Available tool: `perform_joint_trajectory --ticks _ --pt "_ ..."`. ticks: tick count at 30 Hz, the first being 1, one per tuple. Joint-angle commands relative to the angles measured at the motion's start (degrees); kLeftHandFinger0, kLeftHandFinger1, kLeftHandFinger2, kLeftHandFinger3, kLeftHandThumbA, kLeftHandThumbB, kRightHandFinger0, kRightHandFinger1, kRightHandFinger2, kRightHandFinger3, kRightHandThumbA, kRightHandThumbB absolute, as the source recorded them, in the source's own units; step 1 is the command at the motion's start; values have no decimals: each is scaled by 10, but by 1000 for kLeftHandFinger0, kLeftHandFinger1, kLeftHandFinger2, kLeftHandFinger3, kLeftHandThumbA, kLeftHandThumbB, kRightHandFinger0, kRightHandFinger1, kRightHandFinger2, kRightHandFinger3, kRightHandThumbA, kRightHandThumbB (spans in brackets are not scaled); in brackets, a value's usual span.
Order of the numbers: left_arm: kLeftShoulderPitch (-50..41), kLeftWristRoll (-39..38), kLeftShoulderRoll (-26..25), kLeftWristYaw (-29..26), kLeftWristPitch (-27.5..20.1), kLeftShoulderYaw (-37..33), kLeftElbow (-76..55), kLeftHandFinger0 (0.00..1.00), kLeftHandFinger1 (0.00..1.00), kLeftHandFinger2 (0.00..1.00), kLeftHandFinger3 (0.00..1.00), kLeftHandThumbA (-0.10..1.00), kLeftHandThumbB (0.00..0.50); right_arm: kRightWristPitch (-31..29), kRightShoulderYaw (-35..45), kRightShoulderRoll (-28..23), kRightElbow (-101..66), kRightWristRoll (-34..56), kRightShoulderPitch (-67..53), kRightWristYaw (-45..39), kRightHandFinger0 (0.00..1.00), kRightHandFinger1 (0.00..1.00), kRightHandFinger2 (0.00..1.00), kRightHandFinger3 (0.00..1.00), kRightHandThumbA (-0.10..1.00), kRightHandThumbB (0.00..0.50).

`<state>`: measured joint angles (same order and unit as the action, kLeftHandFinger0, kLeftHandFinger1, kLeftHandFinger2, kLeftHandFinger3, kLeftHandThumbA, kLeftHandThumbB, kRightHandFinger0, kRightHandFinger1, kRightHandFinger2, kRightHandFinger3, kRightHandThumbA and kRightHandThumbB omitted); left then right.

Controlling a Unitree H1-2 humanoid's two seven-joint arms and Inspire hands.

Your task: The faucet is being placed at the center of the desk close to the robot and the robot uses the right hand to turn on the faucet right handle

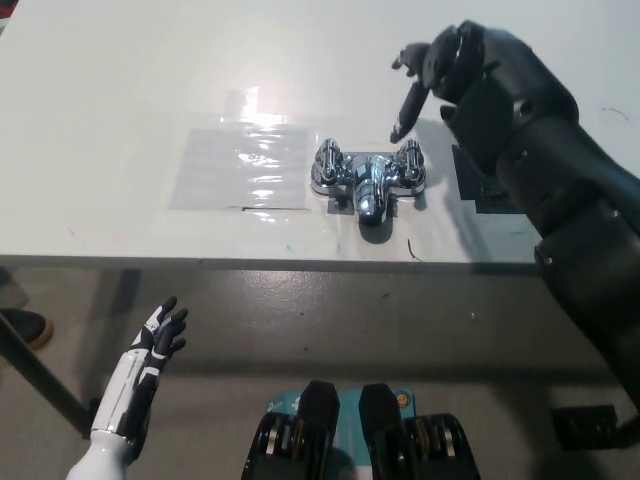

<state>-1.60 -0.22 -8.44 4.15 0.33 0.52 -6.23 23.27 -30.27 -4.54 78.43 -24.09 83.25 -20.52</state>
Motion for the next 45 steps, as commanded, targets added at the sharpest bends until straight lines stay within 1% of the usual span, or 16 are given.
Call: perform_joint_trajectory --ticks 1,5,10,13,15,16,20,24,26,27,29,31,36,37,41,45 --pt "3 2 -9 6 -13 1 -23 1000 1000 1000 1000 941 179 -10 11 -2 -2 -5 25 40 1000 1000 1000 1000 842 240" --pt "4 4 -9 5 -16 3 -20 1000 1000 1000 1000 943 161 -11 8 0 4 -9 24 39 1000 1000 1000 1000 841 247" --pt "5 4 -9 4 -17 3 -19 1000 1000 1000 1000 934 169 -7 5 -1 10 -14 19 45 1000 1000 1000 1000 880 283" --pt "5 6 -10 6 -14 1 -21 1000 1000 1000 1000 941 169 -5 9 -3 10 -10 18 39 1000 1000 1000 1000 893 266" --pt "4 5 -10 7 -16 1 -20 1000 1000 1000 1000 938 159 -16 3 -4 12 -13 19 20 1000 1000 1000 1000 925 227" --pt "4 7 -10 6 -19 1 -18 1000 1000 1000 1000 941 166 -25 -8 -5 13 -23 21 10 1000 1000 1000 1000 970 234" --pt "6 4 -9 7 -14 3 -18 1000 1000 1000 1000 942 180 -28 -16 -3 19 -25 28 -6 1000 1000 1000 1000 999 228" --pt "7 4 -7 6 -17 4 -16 1000 1000 1000 1000 926 168 -37 -5 -4 22 -14 31 -42 1000 1000 1000 1000 1000 156" --pt "7 5 -8 6 -19 3 -15 1000 1000 1000 1000 922 160 -45 -3 -5 21 -14 29 -40 1000 1000 1000 1000 1000 146" --pt "8 5 -8 7 -20 3 -14 1000 1000 1000 1000 922 162 -57 0 -7 18 -12 28 -48 1000 1000 1000 1000 1000 109" --pt "7 7 -7 5 -17 3 -17 1000 1000 1000 1000 923 161 -35 4 -2 23 -11 31 -42 1000 1000 1000 1000 1000 164" --pt "6 7 -7 4 -14 4 -21 1000 1000 1000 1000 924 162 -39 -4 0 23 -20 33 -52 1000 1000 1000 1000 1000 178" --pt "6 5 -8 7 -20 4 -18 1000 1000 1000 1000 934 166 -34 8 3 23 -10 32 -63 1000 1000 1000 1000 994 139" --pt "5 3 -9 7 -19 5 -19 1000 1000 1000 1000 933 166 -29 15 4 22 -5 31 -58 1000 1000 1000 1000 938 132" --pt "5 5 -9 7 -15 4 -21 1000 1000 1000 1000 936 169 -15 31 5 19 -3 21 -25 1000 1000 1000 1000 845 176" --pt "6 4 -8 5 -14 6 -22 1000 1000 1000 1000 927 156 -19 24 6 24 -17 20 -27 1000 1000 1000 1000 933 199"
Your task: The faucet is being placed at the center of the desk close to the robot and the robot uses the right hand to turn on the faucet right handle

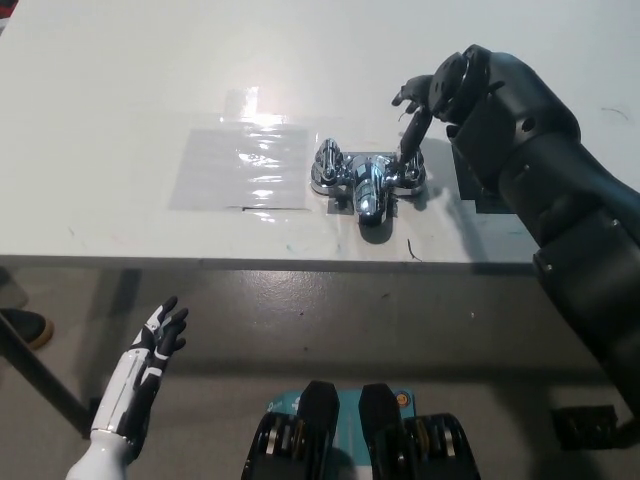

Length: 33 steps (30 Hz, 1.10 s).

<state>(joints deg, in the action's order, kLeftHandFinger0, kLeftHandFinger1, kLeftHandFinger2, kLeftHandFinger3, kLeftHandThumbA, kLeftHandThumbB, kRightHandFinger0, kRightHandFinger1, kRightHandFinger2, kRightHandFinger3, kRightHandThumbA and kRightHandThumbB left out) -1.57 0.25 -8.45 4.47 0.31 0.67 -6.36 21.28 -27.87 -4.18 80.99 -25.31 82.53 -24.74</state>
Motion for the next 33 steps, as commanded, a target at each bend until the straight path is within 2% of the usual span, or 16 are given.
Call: perform_joint_trajectory --ticks 1,4,5,7,8,14,16,20,21,23,25,27,29,30,32,33 --pt "6 -1 -8 2 -16 5 -20 1000 1000 1000 1000 927 154 -4 -8 2 -2 -13 25 14 1000 1000 1000 1000 945 199" --pt "5 1 -9 3 -15 4 -21 1000 1000 1000 1000 936 161 -6 -15 1 -3 -19 25 6 1000 1000 1000 1000 975 187" --pt "5 -1 -8 3 -18 5 -20 1000 1000 1000 1000 933 153 -16 -25 -1 -3 -27 25 -8 1000 1000 1000 1000 1000 164" --pt "8 -4 -9 4 -18 6 -20 1000 1000 1000 1000 930 155 -9 -28 0 -2 -27 26 3 1000 1000 1000 1000 1000 183" --pt "8 -3 -9 3 -17 6 -19 1000 1000 1000 1000 931 165 -11 -29 0 -1 -26 27 1 1000 1000 1000 1000 1000 172" --pt "9 -2 -8 2 -16 6 -20 1000 1000 1000 1000 925 160 -13 -42 -2 4 -33 26 -5 1000 1000 1000 1000 1000 192" --pt "10 -1 -9 2 -16 7 -19 1000 1000 1000 1000 929 168 -6 -47 -2 6 -38 24 4 1000 1000 1000 1000 1000 224" --pt "11 0 -9 2 -15 7 -20 1000 1000 1000 1000 933 170 -4 -62 -3 9 -48 28 -25 1000 1000 1000 1000 1000 227" --pt "12 -2 -9 2 -14 7 -21 1000 1000 1000 1000 932 170 2 -66 -3 10 -51 28 -24 1000 1000 1000 1000 991 255" --pt "12 -1 -9 2 -16 7 -21 1000 1000 1000 1000 933 166 7 -69 -6 11 -50 29 -35 1000 1000 1000 1000 895 248" --pt "14 -7 -10 5 -10 8 -23 1000 1000 1000 1000 932 169 -10 -88 -11 12 -65 33 -62 1000 1000 1000 1000 909 239" --pt "15 -7 -11 6 -14 8 -20 1000 1000 1000 1000 934 157 -8 -96 -15 12 -67 33 -64 1000 1000 1000 1000 799 259" --pt "17 -5 -11 6 -11 8 -20 1000 1000 1000 1000 936 157 -7 -101 -18 11 -68 34 -66 1000 1000 1000 1000 757 266" --pt "17 -1 -11 4 -9 7 -21 1000 1000 1000 1000 943 170 -6 -105 -20 11 -71 34 -65 1000 1000 1000 1000 721 291" --pt "17 -1 -12 4 -9 8 -21 1000 1000 1000 1000 944 156 -5 -113 -25 12 -77 33 -65 1000 1000 1000 1000 669 324" --pt "17 -1 -12 4 -9 8 -21 1000 1000 1000 1000 944 156 -5 -114 -25 12 -77 33 -66 1000 1000 1000 1000 668 325"
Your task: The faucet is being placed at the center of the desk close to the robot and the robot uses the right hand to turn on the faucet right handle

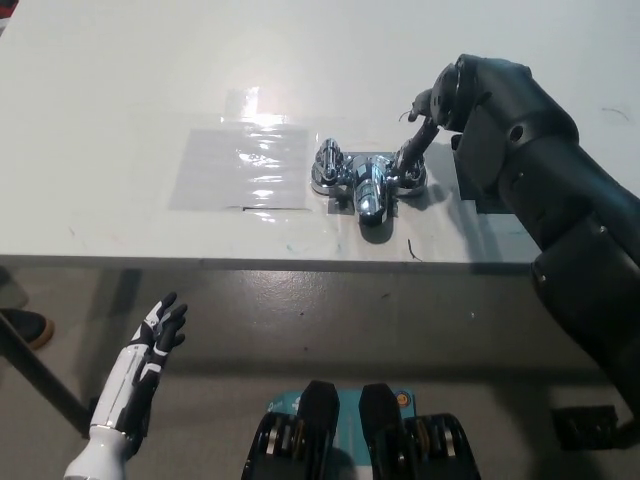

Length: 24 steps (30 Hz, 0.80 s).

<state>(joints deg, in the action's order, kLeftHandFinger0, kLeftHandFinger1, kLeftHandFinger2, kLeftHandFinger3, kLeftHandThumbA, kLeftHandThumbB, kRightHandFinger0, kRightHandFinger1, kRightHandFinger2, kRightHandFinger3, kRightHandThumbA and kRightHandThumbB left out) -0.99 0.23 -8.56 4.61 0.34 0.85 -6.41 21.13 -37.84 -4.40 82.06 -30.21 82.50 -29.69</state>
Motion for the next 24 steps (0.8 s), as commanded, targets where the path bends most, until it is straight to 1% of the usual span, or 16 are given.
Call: perform_joint_trajectory --ticks 1,3,5,7,10,11,12,15,16,17,18,19,20,21,22,24 --pt "11 -1 -10 2 -11 6 -20 1000 1000 1000 1000 943 155 -1 -17 -27 2 -28 34 -25 1000 1000 1000 1000 655 322" --pt "11 0 -10 2 -11 6 -19 1000 1000 1000 1000 943 153 -1 -21 -31 3 -28 34 -33 1000 1000 1000 1000 641 323" --pt "13 -2 -10 2 -13 7 -17 1000 1000 1000 1000 941 152 -4 -21 -36 3 -27 34 -38 1000 1000 1000 1000 584 315" --pt "13 1 -11 2 -12 6 -18 1000 1000 1000 1000 944 147 2 -17 -42 1 -24 32 -23 1000 1000 1000 1000 491 352" --pt "13 0 -10 1 -9 6 -21 1000 1000 1000 1000 948 141 8 -9 -46 -2 -18 29 -3 1000 1000 1000 1000 457 358" --pt "13 -1 -9 1 -7 6 -21 1000 1000 1000 1000 945 151 6 -11 -47 -1 -20 29 -8 1000 1000 1000 1000 517 332" --pt "13 -1 -9 1 -5 6 -22 1000 1000 1000 1000 945 150 -3 -18 -48 0 -26 30 -23 1000 1000 1000 1000 557 319" --pt "15 -2 -9 1 -9 6 -19 1000 1000 1000 1000 942 150 -2 -22 -50 1 -29 31 -21 1000 1000 1000 1000 566 328" --pt "15 -2 -9 1 -10 7 -19 1000 1000 1000 1000 941 148 -7 -27 -51 1 -33 31 -28 1000 1000 1000 1000 586 325" --pt "16 -2 -8 1 -10 7 -19 1000 1000 1000 1000 940 150 -4 -24 -52 0 -30 31 -16 1000 1000 1000 1000 544 354" --pt "17 -4 -8 1 -8 8 -21 1000 1000 1000 1000 939 159 0 -21 -52 1 -27 30 -9 1000 1000 1000 1000 528 355" --pt "17 -4 -9 1 -6 8 -22 1000 1000 1000 1000 939 160 2 -22 -52 1 -28 30 -11 1000 1000 1000 1000 540 360" --pt "17 -3 -9 1 -4 8 -23 1000 1000 1000 1000 939 161 1 -26 -53 2 -31 31 -19 1000 1000 1000 1000 572 341" --pt "17 -2 -9 1 -1 7 -25 1000 1000 1000 1000 939 163 -2 -29 -54 3 -33 33 -30 1000 1000 1000 1000 589 341" --pt "18 -1 -10 1 -7 7 -23 1000 1000 1000 1000 942 151 -2 -29 -56 4 -33 33 -30 1000 1000 1000 1000 598 343" --pt "19 -1 -11 1 -10 8 -21 1000 1000 1000 1000 945 152 -3 -33 -58 4 -35 35 -39 1000 1000 1000 1000 611 336"
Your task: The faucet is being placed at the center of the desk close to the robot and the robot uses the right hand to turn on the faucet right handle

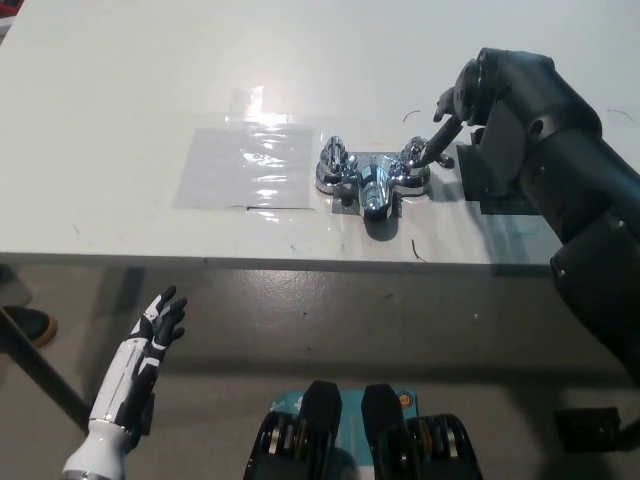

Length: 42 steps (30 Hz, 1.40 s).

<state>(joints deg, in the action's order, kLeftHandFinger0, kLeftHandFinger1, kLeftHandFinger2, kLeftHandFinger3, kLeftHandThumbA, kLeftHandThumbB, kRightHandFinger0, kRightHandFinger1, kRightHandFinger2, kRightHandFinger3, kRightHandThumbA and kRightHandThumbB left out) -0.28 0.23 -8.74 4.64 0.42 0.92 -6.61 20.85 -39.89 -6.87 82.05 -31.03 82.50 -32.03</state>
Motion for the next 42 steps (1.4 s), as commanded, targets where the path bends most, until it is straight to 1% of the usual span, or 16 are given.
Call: perform_joint_trajectory --ticks 1,5,7,10,14,15,16,18,20,23,25,30,36,38,40,42 --pt "13 -4 -10 2 -10 8 -18 1000 1000 1000 1000 946 155 -4 -14 -35 4 -28 37 -21 1000 1000 1000 1000 615 339" --pt "13 -2 -11 2 -10 7 -16 1000 1000 1000 1000 956 151 -4 -14 -39 4 -23 38 -24 1000 1000 1000 1000 631 338" --pt "15 1 -12 1 -10 7 -18 1000 1000 1000 1000 957 140 -4 -7 -43 2 -18 37 -3 1000 1000 1000 1000 612 348" --pt "14 0 -11 1 -11 7 -18 1000 1000 1000 1000 955 148 9 -13 -43 1 -29 30 57 1000 1000 1000 1000 656 390" --pt "16 1 -10 1 -11 7 -16 1000 1000 1000 1000 955 147 19 -12 -43 2 -30 31 79 1000 1000 1000 1000 682 386" --pt "17 1 -10 1 -10 6 -16 1000 1000 1000 1000 954 143 19 -11 -44 2 -29 31 84 1000 1000 1000 1000 669 387" --pt "17 -1 -10 2 -10 7 -16 1000 1000 1000 1000 952 142 17 -6 -45 1 -25 30 93 1000 1000 1000 1000 606 386" --pt "17 -2 -10 2 -13 6 -15 1000 1000 1000 1000 946 133 14 -1 -47 0 -22 28 105 1000 1000 1000 1000 554 363" --pt "17 0 -11 2 -12 6 -15 1000 1000 1000 1000 945 132 22 12 -46 -2 -13 24 135 1000 1000 1000 1000 511 395" --pt "17 0 -11 4 -9 5 -17 1000 1000 1000 1000 945 124 33 5 -42 -2 -27 22 154 1000 1000 1000 1000 589 406" --pt "17 2 -11 3 -7 4 -17 1000 1000 1000 1000 946 123 47 4 -38 -2 -30 20 178 1000 1000 1000 1000 575 434" --pt "18 2 -9 3 -8 3 -15 1000 1000 1000 1000 942 130 45 -5 -38 -8 -43 14 207 1000 1000 1000 1000 603 397" --pt "17 4 -11 4 1 1 -18 1000 1000 1000 1000 949 126 52 -10 -36 -11 -53 11 236 1000 1000 1000 1000 566 426" --pt "28 3 -14 5 -5 3 -10 1000 1000 1000 1000 948 117 48 -19 -38 -10 -63 14 233 1000 1000 1000 1000 595 417" --pt "27 3 -13 5 -7 2 -8 1000 1000 1000 1000 944 114 41 -7 -40 -8 -47 15 221 1000 1000 1000 1000 555 396" --pt "21 2 -11 4 -6 1 -10 1000 1000 1000 1000 939 124 36 4 -41 -7 -34 14 202 1000 1000 1000 1000 559 401"
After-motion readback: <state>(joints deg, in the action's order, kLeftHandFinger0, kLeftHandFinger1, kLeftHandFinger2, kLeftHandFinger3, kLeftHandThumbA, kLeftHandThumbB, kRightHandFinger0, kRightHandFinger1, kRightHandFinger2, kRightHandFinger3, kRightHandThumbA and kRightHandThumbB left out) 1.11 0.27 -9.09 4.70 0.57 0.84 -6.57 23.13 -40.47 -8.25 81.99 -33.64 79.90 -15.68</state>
